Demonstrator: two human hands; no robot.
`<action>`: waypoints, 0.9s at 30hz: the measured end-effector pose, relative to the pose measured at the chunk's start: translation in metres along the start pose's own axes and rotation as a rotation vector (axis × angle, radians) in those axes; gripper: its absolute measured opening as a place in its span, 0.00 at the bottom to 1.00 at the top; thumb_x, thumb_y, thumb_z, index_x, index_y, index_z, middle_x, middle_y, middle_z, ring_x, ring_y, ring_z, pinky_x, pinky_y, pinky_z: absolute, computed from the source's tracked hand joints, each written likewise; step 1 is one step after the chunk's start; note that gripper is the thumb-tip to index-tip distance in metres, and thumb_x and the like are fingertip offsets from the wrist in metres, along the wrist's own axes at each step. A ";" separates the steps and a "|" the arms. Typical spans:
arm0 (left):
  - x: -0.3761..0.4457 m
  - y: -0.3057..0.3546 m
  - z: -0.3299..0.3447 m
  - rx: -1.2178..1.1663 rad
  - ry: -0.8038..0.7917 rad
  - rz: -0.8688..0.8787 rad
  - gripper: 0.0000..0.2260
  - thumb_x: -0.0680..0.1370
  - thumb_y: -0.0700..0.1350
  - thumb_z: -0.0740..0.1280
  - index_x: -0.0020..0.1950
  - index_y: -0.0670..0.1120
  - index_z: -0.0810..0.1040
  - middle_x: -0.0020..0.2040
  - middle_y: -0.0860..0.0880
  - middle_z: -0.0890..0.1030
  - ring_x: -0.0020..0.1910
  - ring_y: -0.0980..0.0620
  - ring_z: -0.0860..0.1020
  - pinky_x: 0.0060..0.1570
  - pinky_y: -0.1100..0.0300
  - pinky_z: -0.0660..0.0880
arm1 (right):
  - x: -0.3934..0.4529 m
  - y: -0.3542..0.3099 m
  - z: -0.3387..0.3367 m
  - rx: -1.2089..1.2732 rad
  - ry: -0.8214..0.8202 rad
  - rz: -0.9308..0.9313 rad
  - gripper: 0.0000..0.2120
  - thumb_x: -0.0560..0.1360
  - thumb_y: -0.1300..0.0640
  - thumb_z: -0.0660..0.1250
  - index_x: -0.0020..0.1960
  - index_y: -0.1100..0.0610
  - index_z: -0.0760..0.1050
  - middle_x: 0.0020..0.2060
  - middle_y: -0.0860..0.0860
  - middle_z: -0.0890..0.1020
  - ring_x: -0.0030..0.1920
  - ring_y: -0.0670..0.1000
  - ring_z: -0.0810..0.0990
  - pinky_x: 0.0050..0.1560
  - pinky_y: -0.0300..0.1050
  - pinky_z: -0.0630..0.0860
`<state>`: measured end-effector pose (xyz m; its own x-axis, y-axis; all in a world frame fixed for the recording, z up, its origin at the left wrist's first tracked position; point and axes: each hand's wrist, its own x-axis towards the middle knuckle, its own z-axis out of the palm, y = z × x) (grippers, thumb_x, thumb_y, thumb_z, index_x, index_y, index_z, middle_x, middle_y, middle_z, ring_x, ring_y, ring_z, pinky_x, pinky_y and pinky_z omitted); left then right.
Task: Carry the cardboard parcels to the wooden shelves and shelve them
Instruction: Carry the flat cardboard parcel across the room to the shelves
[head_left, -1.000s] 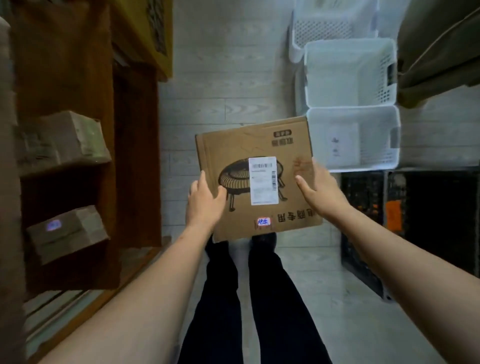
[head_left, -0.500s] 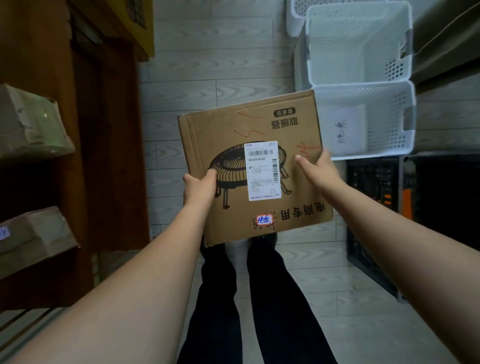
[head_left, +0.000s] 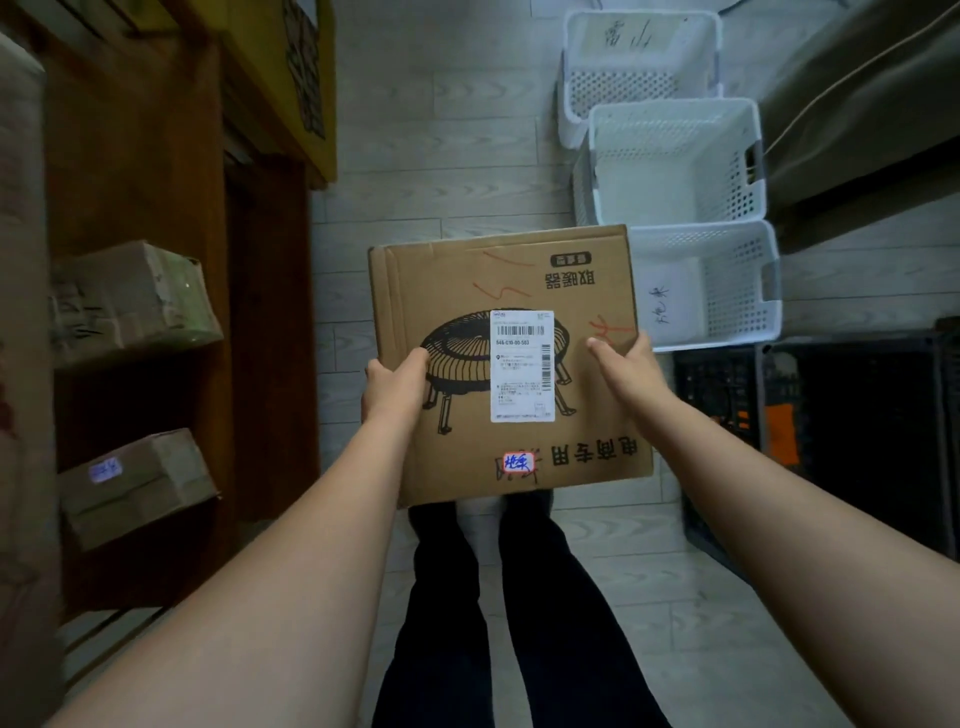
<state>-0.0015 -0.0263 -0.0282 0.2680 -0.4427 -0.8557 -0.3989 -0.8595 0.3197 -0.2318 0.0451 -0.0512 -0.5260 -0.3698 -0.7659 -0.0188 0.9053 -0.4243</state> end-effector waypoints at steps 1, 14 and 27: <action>-0.011 0.008 -0.006 0.001 0.002 0.026 0.36 0.83 0.54 0.63 0.87 0.47 0.52 0.84 0.41 0.61 0.81 0.37 0.62 0.76 0.41 0.63 | -0.010 -0.009 -0.006 0.013 0.014 -0.006 0.38 0.76 0.44 0.65 0.78 0.57 0.55 0.74 0.58 0.68 0.71 0.61 0.70 0.71 0.56 0.67; -0.190 0.102 -0.123 -0.125 0.006 0.263 0.28 0.81 0.56 0.62 0.78 0.44 0.72 0.74 0.41 0.76 0.71 0.39 0.74 0.71 0.45 0.72 | -0.192 -0.135 -0.122 0.009 0.135 -0.195 0.30 0.78 0.45 0.62 0.75 0.58 0.62 0.69 0.57 0.74 0.67 0.60 0.74 0.63 0.50 0.69; -0.329 0.164 -0.236 -0.263 -0.143 0.570 0.27 0.79 0.54 0.66 0.76 0.46 0.73 0.70 0.43 0.79 0.67 0.41 0.78 0.64 0.44 0.77 | -0.351 -0.219 -0.227 0.063 0.252 -0.461 0.26 0.80 0.44 0.58 0.74 0.56 0.67 0.66 0.57 0.77 0.63 0.59 0.76 0.63 0.53 0.72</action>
<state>0.0516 -0.0819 0.4012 -0.0492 -0.8259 -0.5616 -0.2106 -0.5411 0.8142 -0.2364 0.0243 0.4204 -0.6635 -0.6577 -0.3566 -0.2490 0.6436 -0.7238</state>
